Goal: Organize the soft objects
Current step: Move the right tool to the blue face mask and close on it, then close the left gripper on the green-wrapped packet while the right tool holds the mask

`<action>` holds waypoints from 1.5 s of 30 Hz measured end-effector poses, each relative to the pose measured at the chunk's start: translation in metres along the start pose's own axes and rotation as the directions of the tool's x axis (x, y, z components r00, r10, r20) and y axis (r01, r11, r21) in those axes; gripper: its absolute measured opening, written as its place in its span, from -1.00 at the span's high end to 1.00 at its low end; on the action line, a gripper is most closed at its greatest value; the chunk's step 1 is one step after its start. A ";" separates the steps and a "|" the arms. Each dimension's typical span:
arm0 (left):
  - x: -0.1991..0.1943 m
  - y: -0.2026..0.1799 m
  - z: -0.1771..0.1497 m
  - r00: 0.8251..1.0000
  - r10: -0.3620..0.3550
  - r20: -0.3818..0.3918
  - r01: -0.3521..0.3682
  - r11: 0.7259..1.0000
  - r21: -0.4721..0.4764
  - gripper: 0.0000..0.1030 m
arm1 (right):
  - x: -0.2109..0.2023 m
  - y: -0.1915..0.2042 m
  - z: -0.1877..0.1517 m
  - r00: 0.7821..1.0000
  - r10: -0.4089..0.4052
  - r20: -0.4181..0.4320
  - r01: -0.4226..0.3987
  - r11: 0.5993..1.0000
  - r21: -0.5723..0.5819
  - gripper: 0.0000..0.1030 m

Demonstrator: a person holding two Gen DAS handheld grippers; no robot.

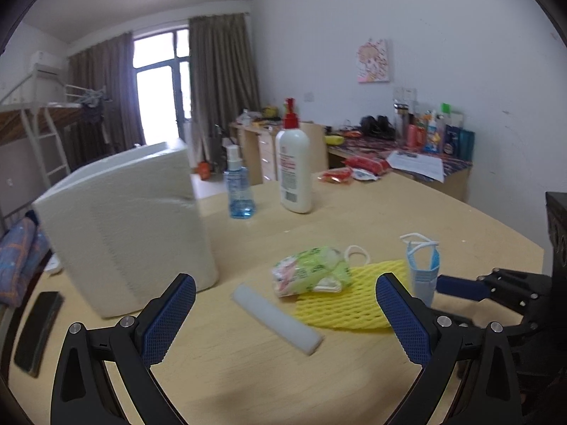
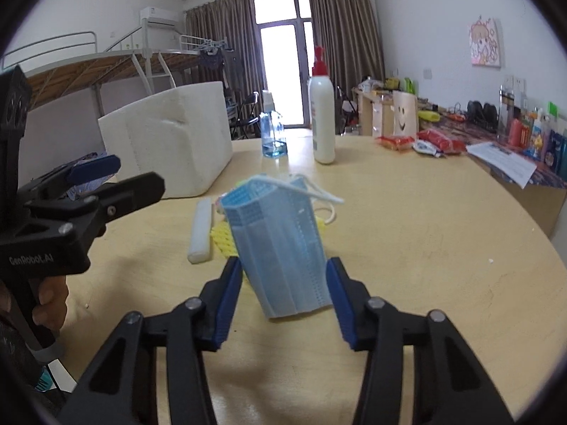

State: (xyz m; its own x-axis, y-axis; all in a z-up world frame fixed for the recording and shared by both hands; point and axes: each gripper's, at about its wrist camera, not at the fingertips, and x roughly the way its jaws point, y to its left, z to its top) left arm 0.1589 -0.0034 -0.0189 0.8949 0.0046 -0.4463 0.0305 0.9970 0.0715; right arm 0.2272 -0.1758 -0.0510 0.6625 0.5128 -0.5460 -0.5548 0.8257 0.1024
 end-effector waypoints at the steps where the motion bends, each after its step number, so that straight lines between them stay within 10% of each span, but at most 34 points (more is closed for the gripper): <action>1: 0.004 -0.003 0.002 1.000 -0.018 -0.010 0.018 1.000 0.002 -0.98 | 0.000 -0.003 -0.001 1.000 0.006 -0.005 -0.006 1.000 0.009 -0.01; 8: 0.030 -0.015 0.010 0.993 -0.082 -0.087 0.086 0.995 0.048 -0.98 | 0.003 -0.009 0.001 0.998 0.053 -0.018 -0.053 0.998 0.023 0.33; 22: 0.077 -0.022 0.020 0.970 -0.119 -0.209 0.122 0.993 -0.001 -0.97 | 0.010 -0.020 -0.002 0.993 0.107 -0.040 -0.104 0.992 0.067 0.33; 45: 0.124 0.003 0.004 0.906 -0.251 -0.340 0.197 0.963 -0.185 -0.10 | 0.013 -0.022 0.000 0.985 0.167 -0.048 -0.163 0.983 0.079 0.33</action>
State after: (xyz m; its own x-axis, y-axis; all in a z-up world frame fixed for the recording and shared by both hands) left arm 0.2715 -0.0004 -0.0703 0.6523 -0.2196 -0.7255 0.1235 0.9751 -0.1841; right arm 0.2478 -0.1872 -0.0606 0.5353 0.6320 -0.5605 -0.6142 0.7467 0.2554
